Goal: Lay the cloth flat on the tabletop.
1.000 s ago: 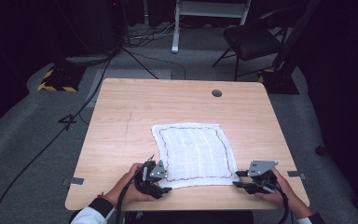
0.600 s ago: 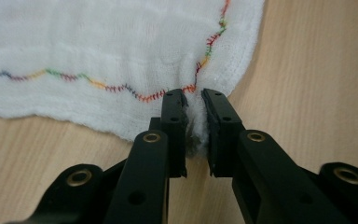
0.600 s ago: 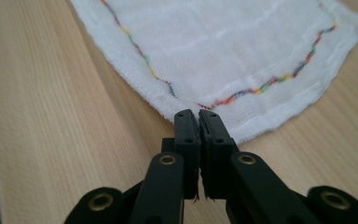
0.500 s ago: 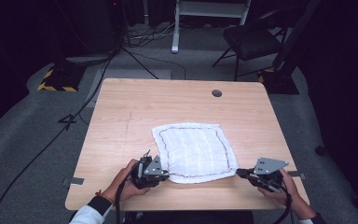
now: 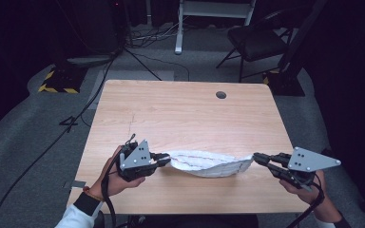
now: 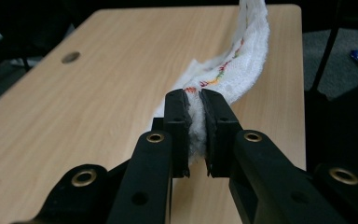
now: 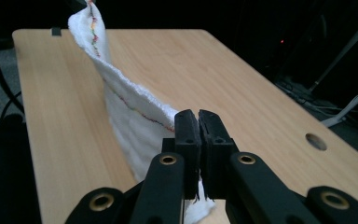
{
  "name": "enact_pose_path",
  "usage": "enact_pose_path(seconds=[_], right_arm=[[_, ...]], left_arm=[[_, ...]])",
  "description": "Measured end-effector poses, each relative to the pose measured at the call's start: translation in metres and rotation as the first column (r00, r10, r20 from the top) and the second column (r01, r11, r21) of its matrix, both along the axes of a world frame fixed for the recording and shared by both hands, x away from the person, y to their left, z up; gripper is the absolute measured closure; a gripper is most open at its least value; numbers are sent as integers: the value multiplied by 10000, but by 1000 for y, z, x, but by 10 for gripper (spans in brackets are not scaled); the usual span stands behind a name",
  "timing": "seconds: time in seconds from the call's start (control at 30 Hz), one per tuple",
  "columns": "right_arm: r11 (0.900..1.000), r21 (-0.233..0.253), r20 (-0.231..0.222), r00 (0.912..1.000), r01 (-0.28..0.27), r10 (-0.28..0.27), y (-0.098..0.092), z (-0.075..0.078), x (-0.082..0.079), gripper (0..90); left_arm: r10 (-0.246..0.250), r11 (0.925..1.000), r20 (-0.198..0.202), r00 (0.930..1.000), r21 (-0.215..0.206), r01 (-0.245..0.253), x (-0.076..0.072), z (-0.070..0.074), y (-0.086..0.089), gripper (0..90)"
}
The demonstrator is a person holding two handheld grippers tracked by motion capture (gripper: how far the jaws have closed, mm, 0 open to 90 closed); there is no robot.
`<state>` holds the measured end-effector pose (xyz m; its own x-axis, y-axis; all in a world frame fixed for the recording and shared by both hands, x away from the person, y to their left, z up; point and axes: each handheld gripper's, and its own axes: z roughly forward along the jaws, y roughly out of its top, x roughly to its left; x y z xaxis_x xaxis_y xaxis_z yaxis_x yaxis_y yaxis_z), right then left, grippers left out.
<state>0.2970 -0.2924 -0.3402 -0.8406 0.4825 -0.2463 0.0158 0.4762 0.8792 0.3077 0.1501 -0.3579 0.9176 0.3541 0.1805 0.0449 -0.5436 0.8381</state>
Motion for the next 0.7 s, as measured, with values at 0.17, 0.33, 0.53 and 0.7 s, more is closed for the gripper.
enact_pose_path(seconds=[0.17,0.33,0.53,0.7], right_arm=[[9994,280,165,9996,221,-226,1,14,14,870],[9954,875,618,9971,393,-448,0,39,22,871],[9932,1134,1182,9922,271,-405,0,62,9,871],[9921,1088,1232,9895,620,-754,4,64,15,870]], left_arm=[[290,9983,563,9980,-528,-260,8,30,4,816],[486,9949,1233,9912,-935,-372,9,61,10,817],[479,9940,1927,9801,-1053,-279,0,85,11,816],[538,9947,1744,9832,-961,-374,9,80,10,814]])
